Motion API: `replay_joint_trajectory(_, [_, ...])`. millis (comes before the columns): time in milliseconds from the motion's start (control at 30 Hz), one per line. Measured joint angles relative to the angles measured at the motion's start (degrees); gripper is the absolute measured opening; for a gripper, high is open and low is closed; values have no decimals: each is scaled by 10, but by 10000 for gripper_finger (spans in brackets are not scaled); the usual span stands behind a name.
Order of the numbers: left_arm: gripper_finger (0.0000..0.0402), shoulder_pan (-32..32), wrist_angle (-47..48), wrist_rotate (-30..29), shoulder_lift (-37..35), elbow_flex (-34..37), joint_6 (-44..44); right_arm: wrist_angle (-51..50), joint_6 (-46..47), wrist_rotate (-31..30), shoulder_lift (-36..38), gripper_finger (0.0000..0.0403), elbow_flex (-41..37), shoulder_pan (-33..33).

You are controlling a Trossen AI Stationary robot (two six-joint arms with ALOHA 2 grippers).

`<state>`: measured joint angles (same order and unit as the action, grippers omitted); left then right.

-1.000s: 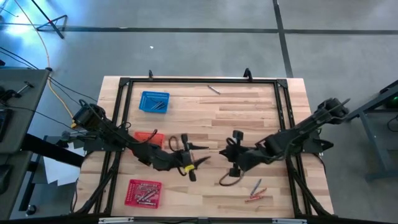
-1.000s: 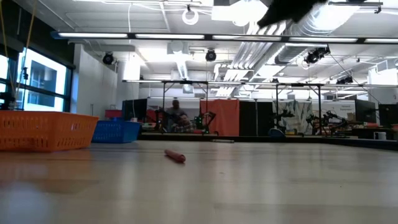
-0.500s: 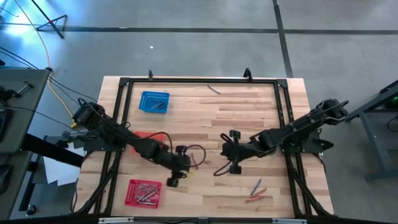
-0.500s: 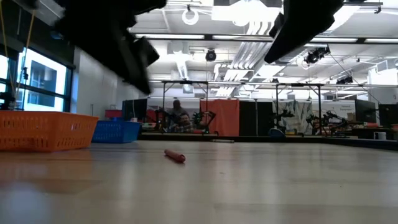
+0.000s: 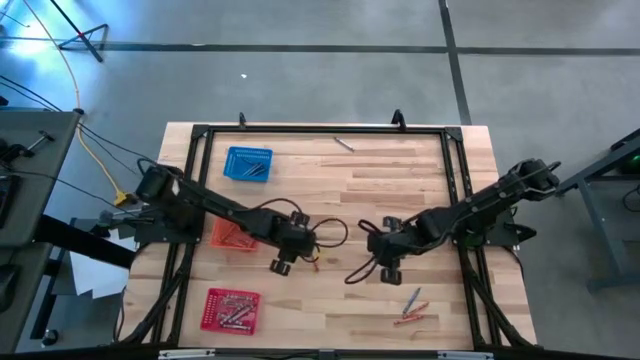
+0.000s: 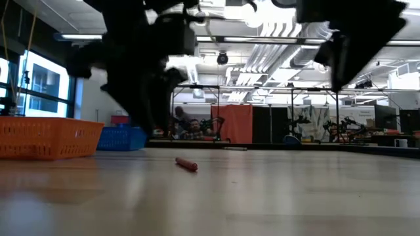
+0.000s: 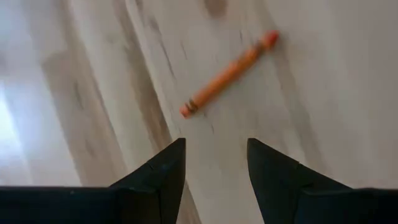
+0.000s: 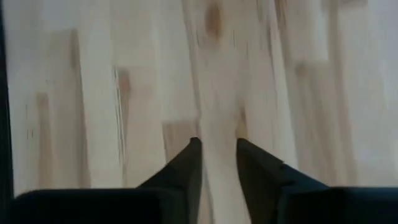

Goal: Sort crayons
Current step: Put the orange crayon into the orange bin

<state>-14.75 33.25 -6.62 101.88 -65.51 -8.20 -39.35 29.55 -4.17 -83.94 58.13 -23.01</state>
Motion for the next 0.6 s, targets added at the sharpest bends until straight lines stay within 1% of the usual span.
replay_joint_trajectory(100, [158, -1, 33, 0, 33, -20, -46, -38, 48, 21, 0, 123, 0, -8])
replay_joint_trajectory(167, [158, -4, 35, -9, 52, -37, -84, -54, 59, 29, 0, 132, 0, -14])
replay_joint_trajectory(333, [158, -12, 51, -57, 94, -87, -185, -54, 52, 29, 0, 133, 0, -28])
replay_joint_trajectory(500, [158, -12, 74, -60, 133, -134, -250, -56, 50, 29, 0, 129, 0, -33])
replay_joint_trajectory(600, [158, -12, 91, -59, 154, -150, -278, -60, 45, 29, 0, 128, 0, -33])
